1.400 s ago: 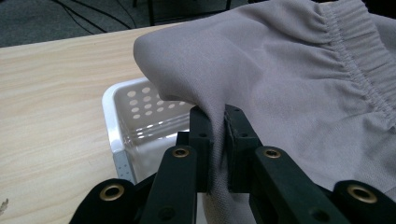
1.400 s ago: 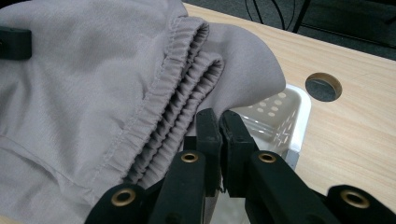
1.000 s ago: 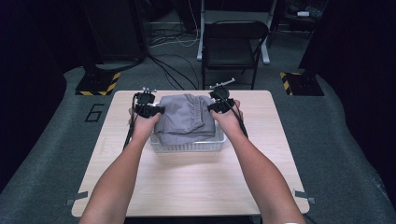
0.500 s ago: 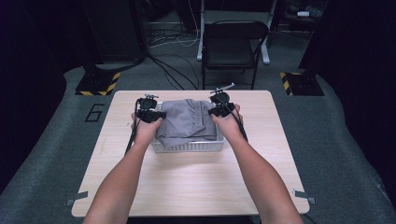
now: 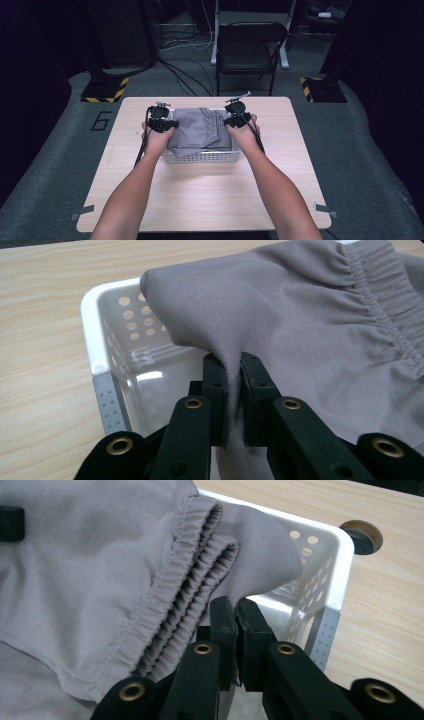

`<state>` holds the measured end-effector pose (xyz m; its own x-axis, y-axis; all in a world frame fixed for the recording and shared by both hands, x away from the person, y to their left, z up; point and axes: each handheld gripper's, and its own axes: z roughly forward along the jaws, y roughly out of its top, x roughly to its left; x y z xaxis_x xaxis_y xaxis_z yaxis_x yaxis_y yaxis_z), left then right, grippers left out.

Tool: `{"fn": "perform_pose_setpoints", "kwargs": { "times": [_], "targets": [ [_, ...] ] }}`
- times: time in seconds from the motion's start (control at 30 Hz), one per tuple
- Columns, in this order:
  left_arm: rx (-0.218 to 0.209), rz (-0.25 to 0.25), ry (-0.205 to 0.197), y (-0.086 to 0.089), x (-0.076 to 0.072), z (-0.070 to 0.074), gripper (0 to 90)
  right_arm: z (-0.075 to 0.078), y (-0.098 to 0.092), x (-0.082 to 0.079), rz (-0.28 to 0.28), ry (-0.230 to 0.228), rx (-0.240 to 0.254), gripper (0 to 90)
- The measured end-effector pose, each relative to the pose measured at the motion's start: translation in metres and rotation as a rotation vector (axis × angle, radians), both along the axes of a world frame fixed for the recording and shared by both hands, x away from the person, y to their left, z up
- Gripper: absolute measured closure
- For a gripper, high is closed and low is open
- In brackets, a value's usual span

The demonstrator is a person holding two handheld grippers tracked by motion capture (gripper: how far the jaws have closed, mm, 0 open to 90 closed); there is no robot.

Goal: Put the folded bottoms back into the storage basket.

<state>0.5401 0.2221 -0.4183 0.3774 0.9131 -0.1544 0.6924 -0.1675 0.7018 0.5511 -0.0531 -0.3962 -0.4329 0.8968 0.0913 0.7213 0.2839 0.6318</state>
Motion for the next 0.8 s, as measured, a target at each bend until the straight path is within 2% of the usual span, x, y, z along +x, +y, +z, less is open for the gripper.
{"fn": "perform_pose_setpoints", "kwargs": {
  "times": [0.13, 0.27, 0.37, 0.5, 0.53, 0.6, 0.8],
  "targets": [
    [0.0, -0.001, 0.014, -0.003, 0.001, -0.003, 83.3, -0.003, -0.001, 0.001, -0.005, 0.005, -0.001, 87.5],
    [0.018, -0.013, 0.022, -0.005, 0.001, -0.007, 83.3, -0.007, -0.001, 0.001, -0.006, 0.011, -0.003, 87.5],
    [0.009, 0.001, 0.031, -0.007, 0.001, -0.009, 83.3, -0.01, 0.0, 0.001, -0.004, 0.015, -0.006, 87.5],
    [0.018, 0.001, 0.038, -0.007, 0.001, -0.013, 83.2, -0.013, 0.002, 0.0, -0.004, 0.02, -0.006, 87.4],
    [0.029, -0.011, 0.038, -0.006, 0.001, -0.013, 83.2, -0.014, 0.003, 0.0, -0.003, 0.024, -0.004, 87.4],
    [0.02, -0.003, 0.042, -0.008, 0.0, -0.014, 83.1, -0.015, 0.003, 0.0, 0.003, 0.024, -0.004, 87.4],
    [0.032, -0.005, 0.049, -0.008, 0.001, -0.015, 83.1, -0.018, 0.006, -0.001, 0.006, 0.025, -0.011, 87.4]
  ]
}}
